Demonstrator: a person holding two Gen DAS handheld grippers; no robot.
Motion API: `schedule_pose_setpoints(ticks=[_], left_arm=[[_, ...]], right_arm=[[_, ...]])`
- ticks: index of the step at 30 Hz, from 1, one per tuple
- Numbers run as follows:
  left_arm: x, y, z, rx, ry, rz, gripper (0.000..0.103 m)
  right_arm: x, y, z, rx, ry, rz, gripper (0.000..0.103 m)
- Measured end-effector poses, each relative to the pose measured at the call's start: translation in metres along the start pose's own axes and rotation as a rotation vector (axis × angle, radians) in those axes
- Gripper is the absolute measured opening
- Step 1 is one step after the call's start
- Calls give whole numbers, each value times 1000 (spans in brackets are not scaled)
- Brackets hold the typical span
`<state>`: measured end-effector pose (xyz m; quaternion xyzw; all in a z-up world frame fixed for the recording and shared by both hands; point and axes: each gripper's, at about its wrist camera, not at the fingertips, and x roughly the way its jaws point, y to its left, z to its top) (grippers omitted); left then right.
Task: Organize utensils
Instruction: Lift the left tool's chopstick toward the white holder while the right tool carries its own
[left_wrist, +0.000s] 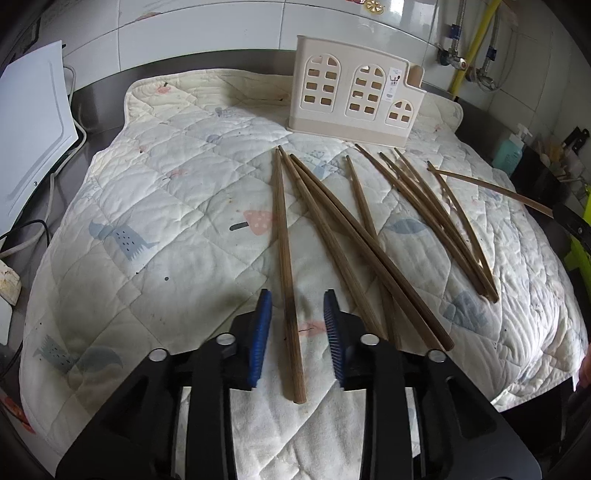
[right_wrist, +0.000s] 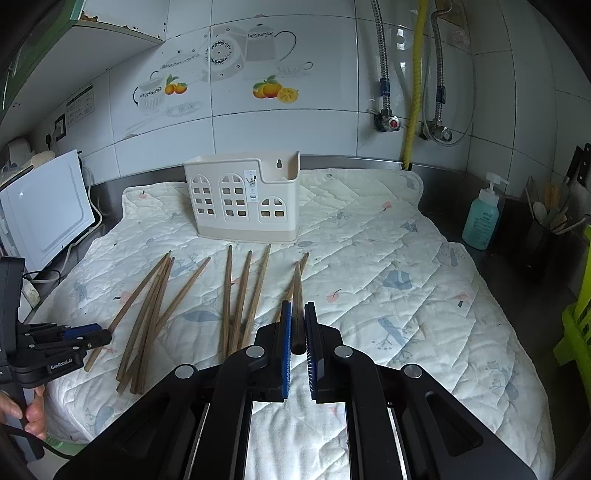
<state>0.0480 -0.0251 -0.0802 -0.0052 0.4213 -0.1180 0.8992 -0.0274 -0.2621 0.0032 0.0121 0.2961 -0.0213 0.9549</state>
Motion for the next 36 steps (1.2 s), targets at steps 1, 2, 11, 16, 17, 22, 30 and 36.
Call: schedule_pose_setpoints(ticks=[1, 2, 11, 16, 17, 22, 30, 36], left_arm=[[1, 0, 0, -1, 4, 3, 31], [2, 1, 1, -3, 3, -5, 31], [13, -1, 0, 39, 24, 30, 10], [2, 4, 10, 29, 4, 1, 7], [-2, 5, 13, 27, -7, -3, 7], [-19, 15, 29, 16, -56, -21, 7], [-35, 19, 52, 34, -143, -24, 2], [-33, 20, 36, 55, -88, -49, 12]], right_arm=[[0, 0, 1, 0, 1, 0, 7], [0, 1, 1, -1, 0, 0, 7], [4, 2, 9, -11, -5, 8, 7], [0, 3, 20, -21, -32, 7, 7], [0, 2, 22, -20, -38, 10, 7], [-5, 1, 38, -16, -70, 30, 7], [-7, 3, 67, -30, -116, 58, 7], [-7, 3, 72, -30, -119, 71, 7]])
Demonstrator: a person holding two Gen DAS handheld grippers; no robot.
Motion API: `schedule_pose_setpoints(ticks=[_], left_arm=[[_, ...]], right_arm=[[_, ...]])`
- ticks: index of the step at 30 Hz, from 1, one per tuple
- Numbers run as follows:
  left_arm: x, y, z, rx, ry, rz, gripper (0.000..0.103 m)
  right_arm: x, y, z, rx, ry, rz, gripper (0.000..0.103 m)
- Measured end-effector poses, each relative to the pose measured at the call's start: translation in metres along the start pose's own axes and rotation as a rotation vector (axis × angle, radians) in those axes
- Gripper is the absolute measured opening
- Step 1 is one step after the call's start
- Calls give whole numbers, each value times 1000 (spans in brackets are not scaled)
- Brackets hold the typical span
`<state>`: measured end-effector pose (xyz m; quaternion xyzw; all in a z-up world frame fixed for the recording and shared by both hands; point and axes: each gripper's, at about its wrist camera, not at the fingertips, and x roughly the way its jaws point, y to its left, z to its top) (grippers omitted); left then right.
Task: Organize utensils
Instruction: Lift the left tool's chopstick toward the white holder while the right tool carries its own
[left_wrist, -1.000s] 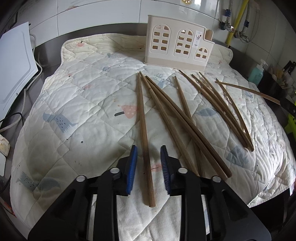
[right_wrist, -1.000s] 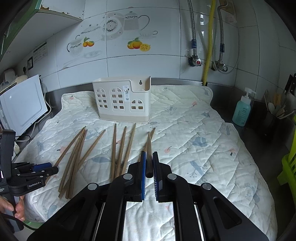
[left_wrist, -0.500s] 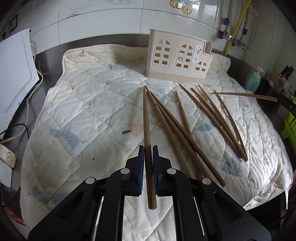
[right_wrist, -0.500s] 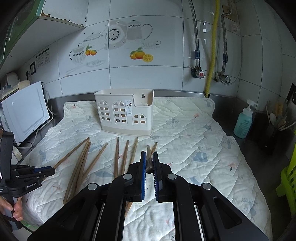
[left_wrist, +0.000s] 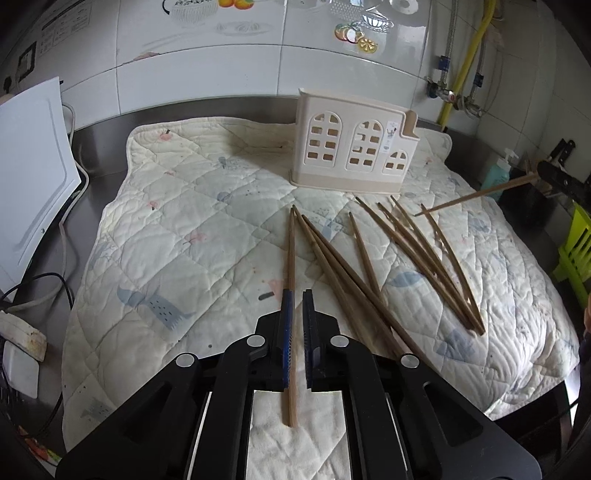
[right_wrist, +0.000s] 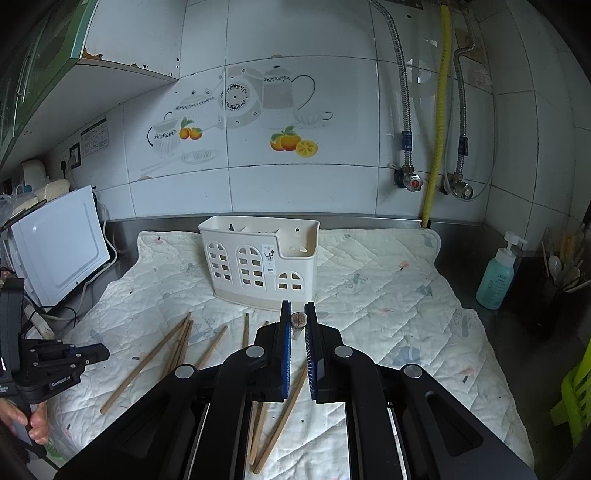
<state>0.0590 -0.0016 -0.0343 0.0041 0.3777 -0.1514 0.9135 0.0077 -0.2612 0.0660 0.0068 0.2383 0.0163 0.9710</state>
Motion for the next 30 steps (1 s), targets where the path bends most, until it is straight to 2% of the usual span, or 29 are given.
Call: schedule_pose_setpoints(ticks=[1, 3, 5, 8, 11, 12, 15, 17, 20, 26, 30], left_arm=[[1, -1, -4, 5, 12, 1, 26], [5, -2, -11, 15, 28, 13, 40], [11, -2, -16, 16, 54, 20, 40], [21, -1, -22, 21, 91, 32, 38], [30, 2, -27, 18, 122, 41, 31], [33, 2, -28, 19, 131, 41, 24], [40, 3, -31, 22, 152, 37, 17], [43, 0, -34, 38, 155, 51, 17], [41, 0, -32, 34, 152, 50, 6], [23, 4, -19, 19, 91, 50, 6], [7, 6, -6, 6, 10, 54, 6]], right_arm=[[0, 0, 0, -3, -1, 0, 7], [1, 0, 0, -2, -3, 1, 7], [1, 0, 0, 1, -4, 2, 7], [0, 1, 1, -5, -7, 4, 7], [1, 2, 1, -7, -7, 6, 7], [1, 2, 1, -8, -6, 6, 7], [2, 2, 0, -9, -5, 6, 7], [2, 3, 0, -8, -5, 6, 7], [2, 3, 1, -11, -6, 6, 7], [-1, 5, 4, -19, -19, 4, 7], [-3, 5, 8, -21, -32, 3, 7]])
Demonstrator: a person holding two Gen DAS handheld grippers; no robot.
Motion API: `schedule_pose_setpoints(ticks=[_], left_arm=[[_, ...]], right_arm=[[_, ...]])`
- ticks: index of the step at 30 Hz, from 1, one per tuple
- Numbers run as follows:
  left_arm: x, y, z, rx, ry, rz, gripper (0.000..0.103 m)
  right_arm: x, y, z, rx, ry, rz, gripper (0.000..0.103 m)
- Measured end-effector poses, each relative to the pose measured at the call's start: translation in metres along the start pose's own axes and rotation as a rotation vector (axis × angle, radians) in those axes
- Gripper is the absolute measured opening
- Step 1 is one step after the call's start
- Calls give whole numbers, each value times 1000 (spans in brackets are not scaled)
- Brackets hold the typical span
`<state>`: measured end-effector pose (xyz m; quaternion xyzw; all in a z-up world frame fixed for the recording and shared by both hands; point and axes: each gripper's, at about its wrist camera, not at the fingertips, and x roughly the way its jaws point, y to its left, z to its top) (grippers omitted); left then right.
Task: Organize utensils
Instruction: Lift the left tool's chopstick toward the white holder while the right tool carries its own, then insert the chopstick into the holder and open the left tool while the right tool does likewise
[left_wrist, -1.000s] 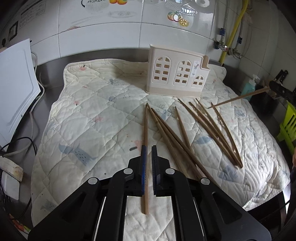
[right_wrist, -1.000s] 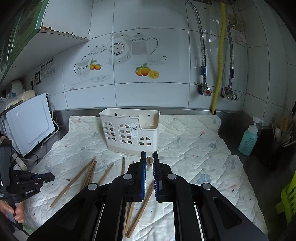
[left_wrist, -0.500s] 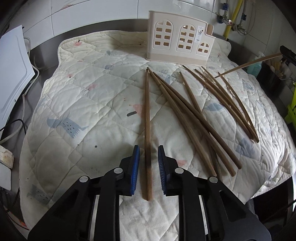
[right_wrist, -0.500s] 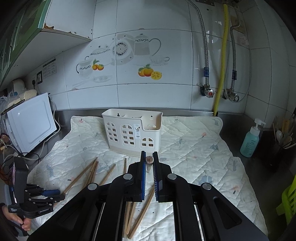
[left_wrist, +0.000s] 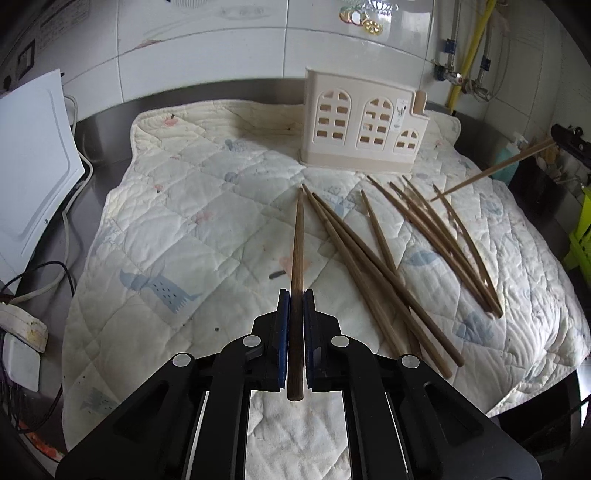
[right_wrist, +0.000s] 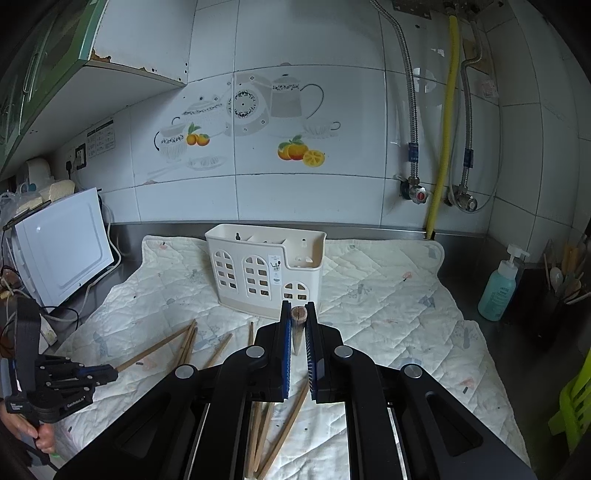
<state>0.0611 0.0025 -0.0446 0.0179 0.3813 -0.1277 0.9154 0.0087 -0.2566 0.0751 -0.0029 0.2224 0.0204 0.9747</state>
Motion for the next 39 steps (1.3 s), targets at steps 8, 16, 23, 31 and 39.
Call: schedule_pose_setpoints(ticks=[8, 16, 23, 31, 39], left_arm=[[-10, 6, 25, -42, -92, -18, 5], [-24, 9, 56, -50, -140, -52, 5], [-39, 2, 98, 9, -202, -58, 5], [-56, -15, 146, 82, -285, -46, 5], [-83, -33, 200, 121, -413, -57, 5]], right_arm=[[-1, 0, 10, -7, -19, 8, 7], [-1, -4, 40, -25, -43, 47, 7], [2, -5, 71, -53, -63, 67, 7], [-1, -9, 107, -77, -122, 47, 7], [13, 0, 140, -117, -162, 21, 7]])
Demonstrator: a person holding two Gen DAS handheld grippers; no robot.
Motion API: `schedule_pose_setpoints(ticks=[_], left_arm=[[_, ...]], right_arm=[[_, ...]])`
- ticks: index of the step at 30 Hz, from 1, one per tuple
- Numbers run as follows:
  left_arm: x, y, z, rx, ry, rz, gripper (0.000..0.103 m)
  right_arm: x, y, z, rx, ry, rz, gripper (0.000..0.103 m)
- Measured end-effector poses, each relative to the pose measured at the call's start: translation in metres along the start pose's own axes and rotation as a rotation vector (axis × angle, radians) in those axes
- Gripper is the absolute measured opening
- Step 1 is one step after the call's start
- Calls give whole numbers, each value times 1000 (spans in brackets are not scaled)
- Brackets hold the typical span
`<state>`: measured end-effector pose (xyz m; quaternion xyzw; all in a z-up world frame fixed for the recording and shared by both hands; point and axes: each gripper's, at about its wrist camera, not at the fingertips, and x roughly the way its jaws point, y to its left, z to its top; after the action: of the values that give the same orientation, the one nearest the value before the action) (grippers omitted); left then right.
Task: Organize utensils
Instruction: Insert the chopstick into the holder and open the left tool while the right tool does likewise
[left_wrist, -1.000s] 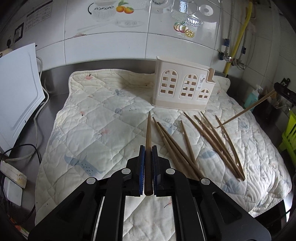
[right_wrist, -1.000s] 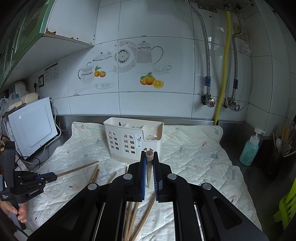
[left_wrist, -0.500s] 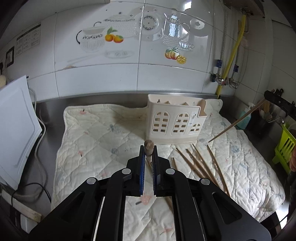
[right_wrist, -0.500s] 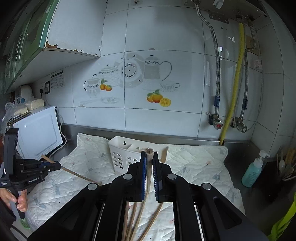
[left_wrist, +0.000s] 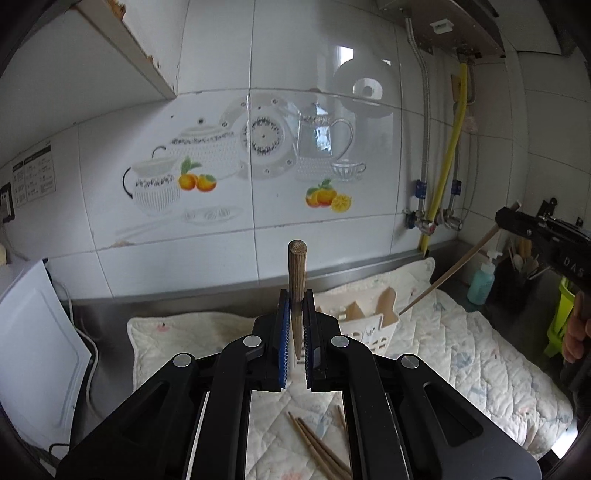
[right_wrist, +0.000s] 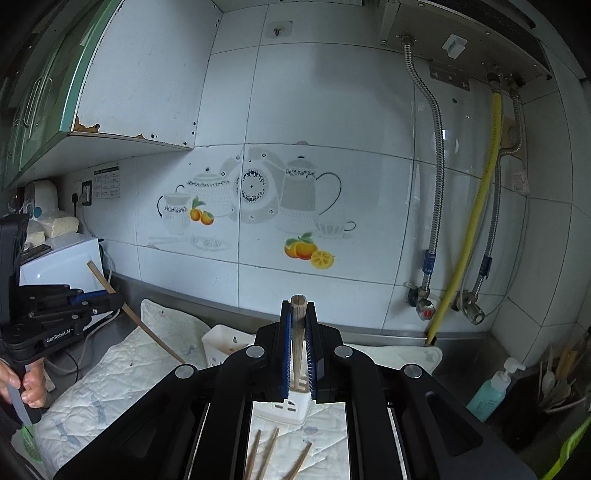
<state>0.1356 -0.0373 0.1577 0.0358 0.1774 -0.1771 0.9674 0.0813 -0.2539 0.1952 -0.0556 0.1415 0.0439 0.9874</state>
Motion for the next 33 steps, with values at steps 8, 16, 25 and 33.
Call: schedule_pose_setpoints(ticks=[8, 16, 25, 33], left_arm=[[35, -3, 32, 1, -19, -4, 5], [88, 5, 29, -35, 62, -7, 6], [92, 0, 10, -6, 134, -30, 23], [57, -8, -28, 15, 163, -18, 53]], right_arm=[[40, 1, 2, 7, 57, -7, 7], [76, -6, -16, 52, 142, 11, 7], [66, -14, -26, 73, 127, 0, 26], [8, -8, -47, 73, 74, 31, 37]])
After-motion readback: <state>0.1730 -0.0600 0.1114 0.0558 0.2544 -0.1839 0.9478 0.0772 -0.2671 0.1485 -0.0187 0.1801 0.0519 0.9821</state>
